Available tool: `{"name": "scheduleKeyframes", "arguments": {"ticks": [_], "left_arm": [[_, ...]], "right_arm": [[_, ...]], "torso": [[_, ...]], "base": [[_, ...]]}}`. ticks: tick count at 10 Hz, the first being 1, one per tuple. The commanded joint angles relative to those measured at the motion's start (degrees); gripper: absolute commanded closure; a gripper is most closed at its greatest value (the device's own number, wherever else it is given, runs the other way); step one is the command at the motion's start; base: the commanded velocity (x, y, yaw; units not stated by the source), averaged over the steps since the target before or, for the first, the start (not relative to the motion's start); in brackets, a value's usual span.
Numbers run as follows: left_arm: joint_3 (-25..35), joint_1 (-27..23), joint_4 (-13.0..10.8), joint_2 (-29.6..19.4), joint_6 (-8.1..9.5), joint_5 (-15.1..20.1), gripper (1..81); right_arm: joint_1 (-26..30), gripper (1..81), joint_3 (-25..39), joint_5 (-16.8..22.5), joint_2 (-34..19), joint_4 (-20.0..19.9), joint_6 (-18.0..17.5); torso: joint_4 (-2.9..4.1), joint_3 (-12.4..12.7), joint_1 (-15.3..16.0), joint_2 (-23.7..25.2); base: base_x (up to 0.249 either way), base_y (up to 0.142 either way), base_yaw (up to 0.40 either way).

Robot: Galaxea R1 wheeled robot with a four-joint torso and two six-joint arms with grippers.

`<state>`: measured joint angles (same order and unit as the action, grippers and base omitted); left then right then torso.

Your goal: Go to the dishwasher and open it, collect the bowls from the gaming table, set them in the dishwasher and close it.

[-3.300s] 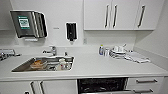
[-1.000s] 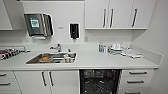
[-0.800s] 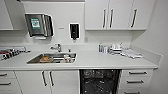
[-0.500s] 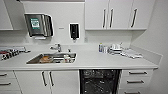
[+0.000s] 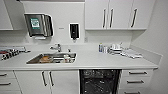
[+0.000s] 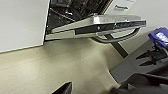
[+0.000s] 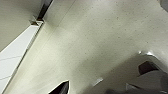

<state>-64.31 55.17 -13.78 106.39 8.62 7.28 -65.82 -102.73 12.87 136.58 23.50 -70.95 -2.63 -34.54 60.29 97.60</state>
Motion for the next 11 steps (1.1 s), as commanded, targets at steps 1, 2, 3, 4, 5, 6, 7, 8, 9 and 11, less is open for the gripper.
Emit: {"name": "scheduleKeyframes", "arguments": {"ticks": [1, 2, 3, 4, 5, 6, 7, 8, 9, 11], "left_arm": [[-9.3, 3.0, -1.0, 6.7, -0.36, -0.2, 1.0], [-12.4, 4.0, -0.7, 7.5, -0.01, -0.2, 1.0], [-15.2, 5.4, -0.6, 8.0, 0.70, -0.2, 1.0], [-18.1, 6.6, -0.3, 9.0, 1.13, -0.2, 1.0], [-20.3, 7.8, 0.1, 10.1, 1.14, -0.3, 1.0], [-21.8, 8.3, 0.2, 11.0, 1.22, -0.2, 1.0], [-23.1, 8.6, 0.2, 11.9, 1.14, -0.1, 1.0], [-24.3, 9.6, 0.1, 12.8, 1.14, 0.4, 1.0], [-26.4, 11.6, 0.0, 14.4, 1.05, -0.1, 1.0], [-31.7, 14.3, 0.0, 18.5, 1.05, -0.2, 1.0]], "right_arm": [[2.9, 1.0, -1.0, 0.4, -0.1, 1.9, 5.1], [1.5, 1.0, -0.8, -1.6, -0.1, 1.8, 9.2], [0.5, 1.0, -1.1, -2.6, 0.2, 1.8, 12.1], [-0.1, 1.0, -1.1, -2.7, 0.3, 1.6, 14.1], [-0.9, 1.0, -1.1, -2.8, 0.3, 1.8, 15.6], [-1.6, 1.0, -1.1, -2.8, 0.6, 1.8, 17.8], [-2.3, 1.0, -0.9, -2.8, 1.0, 1.8, 19.8], [-3.2, 1.0, -0.9, -2.9, 1.4, 2.1, 21.7], [-4.5, 1.0, -1.6, -3.0, 2.3, 2.2, 23.4], [-7.2, 1.0, -5.9, -6.9, 4.9, 3.3, 24.5]], "torso": [[0.00, 0.0, 0.0, 0.0], [0.00, 0.0, 0.0, 0.0], [0.00, 0.0, 0.0, 0.0], [0.00, 0.0, 0.0, 0.0], [0.00, 0.0, 0.0, 0.0], [0.00, 0.0, -3.7, -5.7], [0.00, 0.0, -3.8, -5.8], [0.00, 0.0, -4.2, -6.4], [0.00, 0.0, -5.1, -7.9], [0.00, 0.0, -7.6, -11.8]], "base": [[0.000, 0.000, 0.000], [0.000, 0.000, 0.000], [0.000, 0.000, 0.000], [0.000, 0.000, 0.000], [0.000, 0.000, 0.000], [0.000, 0.000, 0.000], [0.000, 0.000, 0.000], [0.000, 0.000, 0.000], [0.000, 0.000, 0.000], [0.000, 0.000, 0.000]]}}
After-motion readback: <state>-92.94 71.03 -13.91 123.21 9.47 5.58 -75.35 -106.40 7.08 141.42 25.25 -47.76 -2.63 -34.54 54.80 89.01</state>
